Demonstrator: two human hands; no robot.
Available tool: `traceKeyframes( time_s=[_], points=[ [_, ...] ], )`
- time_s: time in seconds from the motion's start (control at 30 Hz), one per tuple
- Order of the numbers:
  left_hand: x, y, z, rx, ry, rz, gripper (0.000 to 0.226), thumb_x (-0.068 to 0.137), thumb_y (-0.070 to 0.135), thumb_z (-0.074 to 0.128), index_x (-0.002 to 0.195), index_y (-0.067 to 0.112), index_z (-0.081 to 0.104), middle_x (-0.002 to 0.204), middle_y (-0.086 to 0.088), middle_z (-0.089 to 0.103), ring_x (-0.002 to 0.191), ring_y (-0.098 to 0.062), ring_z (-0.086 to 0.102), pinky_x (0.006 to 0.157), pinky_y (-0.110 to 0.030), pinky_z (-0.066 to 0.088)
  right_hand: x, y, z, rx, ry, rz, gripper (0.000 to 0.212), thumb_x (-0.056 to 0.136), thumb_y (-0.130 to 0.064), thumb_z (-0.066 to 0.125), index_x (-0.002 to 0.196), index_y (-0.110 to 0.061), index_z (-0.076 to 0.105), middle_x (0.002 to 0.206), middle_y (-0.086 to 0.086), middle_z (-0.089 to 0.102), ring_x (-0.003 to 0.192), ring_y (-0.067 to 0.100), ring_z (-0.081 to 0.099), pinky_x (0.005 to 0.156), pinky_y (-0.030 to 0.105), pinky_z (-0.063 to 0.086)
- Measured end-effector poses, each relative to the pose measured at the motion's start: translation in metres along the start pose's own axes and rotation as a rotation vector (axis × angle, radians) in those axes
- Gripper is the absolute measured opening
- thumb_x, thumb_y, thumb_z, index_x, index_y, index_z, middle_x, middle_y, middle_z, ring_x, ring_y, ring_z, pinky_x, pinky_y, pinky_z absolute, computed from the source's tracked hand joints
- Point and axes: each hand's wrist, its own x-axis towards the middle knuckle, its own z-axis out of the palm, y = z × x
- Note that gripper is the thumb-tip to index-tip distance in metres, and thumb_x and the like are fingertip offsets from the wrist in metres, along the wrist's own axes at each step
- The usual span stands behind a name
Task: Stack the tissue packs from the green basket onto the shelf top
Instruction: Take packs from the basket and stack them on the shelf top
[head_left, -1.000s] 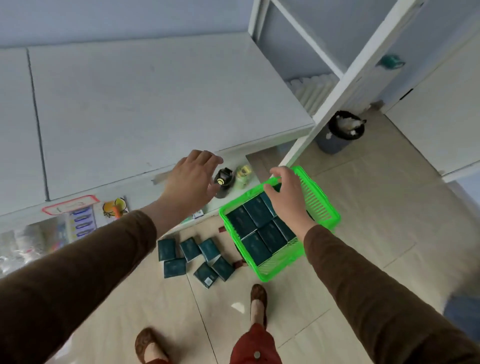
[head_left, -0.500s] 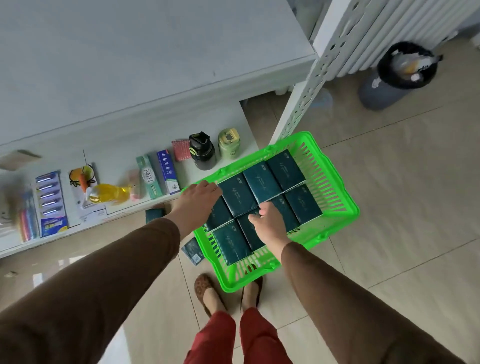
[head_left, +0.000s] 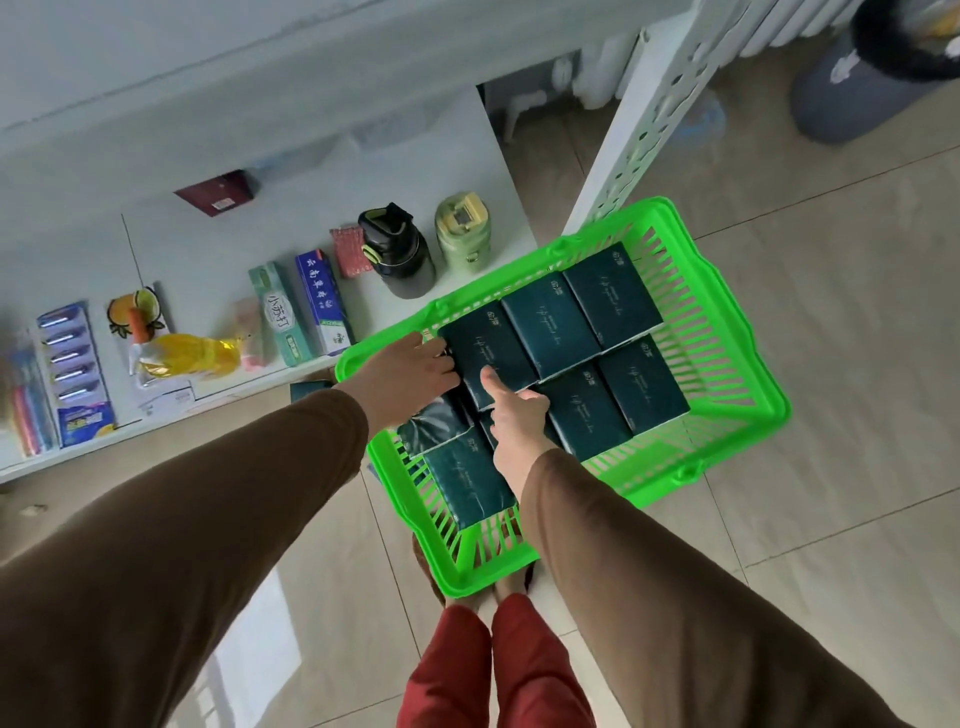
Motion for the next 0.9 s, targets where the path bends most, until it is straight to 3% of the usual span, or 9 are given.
traceKeyframes(
  time_s=[0.07, 0.13, 0.3, 0.37, 0.43, 0.53, 0.6, 0.73, 0.9],
  points=[
    [0.000, 0.000, -0.010, 0.031, 0.016, 0.035, 0.032, 0.084, 0.012, 0.061, 0.113, 0.025, 0.060, 0.115, 0.006, 0.056, 0.117, -0.024, 0.044, 0.091, -0.035, 0.034, -0.003, -0.003, -0.002, 0.015, -0.044, 0.004, 0.068, 0.077, -0.042, 0.083, 0.126, -0.010, 0.048, 0.092, 0.003, 0.052, 0.077, 0.016, 0.047, 0.085, 0.031, 0.041],
    [-0.008, -0.001, -0.023, 0.045, 0.042, 0.041, 0.030, 0.083, 0.013, 0.062, 0.111, 0.023, 0.062, 0.115, 0.004, 0.054, 0.114, -0.024, 0.043, 0.091, -0.036, 0.035, -0.014, -0.007, -0.007, 0.047, -0.096, 0.001, 0.068, 0.079, -0.039, 0.082, 0.132, -0.008, 0.051, 0.102, 0.004, 0.057, 0.095, 0.016, 0.053, 0.093, 0.030, 0.040],
    [-0.061, -0.004, -0.063, -0.007, 0.183, -0.113, 0.032, 0.085, 0.013, 0.054, 0.116, 0.021, 0.056, 0.113, 0.002, 0.058, 0.110, -0.025, 0.049, 0.094, -0.039, 0.039, -0.069, -0.017, -0.021, 0.016, -0.119, -0.143, 0.046, 0.083, -0.029, 0.080, 0.116, -0.009, 0.055, 0.106, 0.003, 0.057, 0.097, 0.013, 0.051, 0.103, 0.036, 0.039],
    [-0.098, -0.010, -0.084, -0.047, 0.177, -0.233, 0.042, 0.082, 0.030, 0.068, 0.120, 0.024, 0.052, 0.114, 0.004, 0.060, 0.112, -0.023, 0.050, 0.097, -0.039, 0.037, -0.107, -0.026, -0.021, -0.016, -0.111, -0.242, 0.033, 0.083, -0.026, 0.080, 0.092, -0.013, 0.051, 0.085, 0.003, 0.047, 0.079, 0.014, 0.044, 0.089, 0.036, 0.039],
    [-0.142, -0.017, -0.104, -0.106, 0.196, -0.347, 0.052, 0.077, 0.040, 0.072, 0.123, 0.027, 0.051, 0.118, 0.005, 0.059, 0.116, -0.022, 0.049, 0.099, -0.039, 0.034, -0.150, -0.035, -0.016, -0.087, -0.125, -0.396, 0.038, 0.082, -0.021, 0.080, 0.083, -0.018, 0.042, 0.076, 0.003, 0.042, 0.070, 0.015, 0.039, 0.076, 0.032, 0.035],
    [-0.220, -0.026, -0.130, -0.251, 0.273, -0.500, 0.051, 0.076, 0.042, 0.073, 0.121, 0.028, 0.052, 0.120, 0.006, 0.059, 0.118, -0.022, 0.048, 0.102, -0.040, 0.032, -0.222, -0.035, 0.003, -0.214, -0.201, -0.656, 0.034, 0.082, -0.014, 0.080, 0.086, -0.015, 0.046, 0.077, -0.008, 0.060, 0.068, 0.009, 0.055, 0.070, 0.025, 0.044],
    [-0.279, -0.033, -0.140, -0.309, 0.346, -0.582, 0.050, 0.075, 0.043, 0.075, 0.118, 0.027, 0.054, 0.116, 0.005, 0.061, 0.114, -0.023, 0.049, 0.099, -0.041, 0.033, -0.267, -0.025, 0.022, -0.296, -0.283, -0.776, 0.036, 0.081, -0.013, 0.080, 0.104, -0.014, 0.052, 0.100, -0.004, 0.069, 0.087, 0.008, 0.066, 0.080, 0.024, 0.053],
    [-0.409, -0.051, -0.134, -0.349, 0.513, -0.685, 0.049, 0.075, 0.043, 0.078, 0.115, 0.026, 0.056, 0.110, 0.005, 0.063, 0.107, -0.024, 0.051, 0.092, -0.040, 0.035, -0.355, 0.003, 0.083, -0.426, -0.352, -1.013, 0.046, 0.079, -0.022, 0.082, 0.115, -0.024, 0.052, 0.111, -0.004, 0.066, 0.099, 0.002, 0.063, 0.080, 0.014, 0.049],
    [-0.555, -0.096, -0.113, -0.336, 0.623, -0.837, 0.055, 0.073, 0.046, 0.079, 0.118, 0.025, 0.056, 0.111, 0.006, 0.065, 0.109, -0.025, 0.051, 0.091, -0.041, 0.036, -0.437, 0.041, 0.189, -0.527, -0.399, -1.200, 0.047, 0.078, -0.023, 0.082, 0.112, -0.022, 0.050, 0.108, 0.001, 0.066, 0.099, 0.011, 0.066, 0.080, 0.022, 0.052]
  ],
)
